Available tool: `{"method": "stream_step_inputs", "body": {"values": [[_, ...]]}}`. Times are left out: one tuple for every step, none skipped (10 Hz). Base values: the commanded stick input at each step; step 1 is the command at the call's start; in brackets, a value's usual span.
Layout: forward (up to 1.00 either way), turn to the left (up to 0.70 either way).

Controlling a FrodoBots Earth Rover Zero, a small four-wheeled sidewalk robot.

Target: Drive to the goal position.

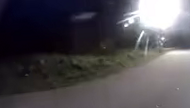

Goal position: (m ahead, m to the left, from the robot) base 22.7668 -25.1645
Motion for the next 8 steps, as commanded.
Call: {"method": "stream_step_inputs", "body": {"values": [[0.99,-0.40],[1.00,-0.40],[1.00,-0.40],[1.00,-0.40],[1.00,-0.40],[1.00,-0.40],[1.00,-0.40],[1.00,-0.40]]}}
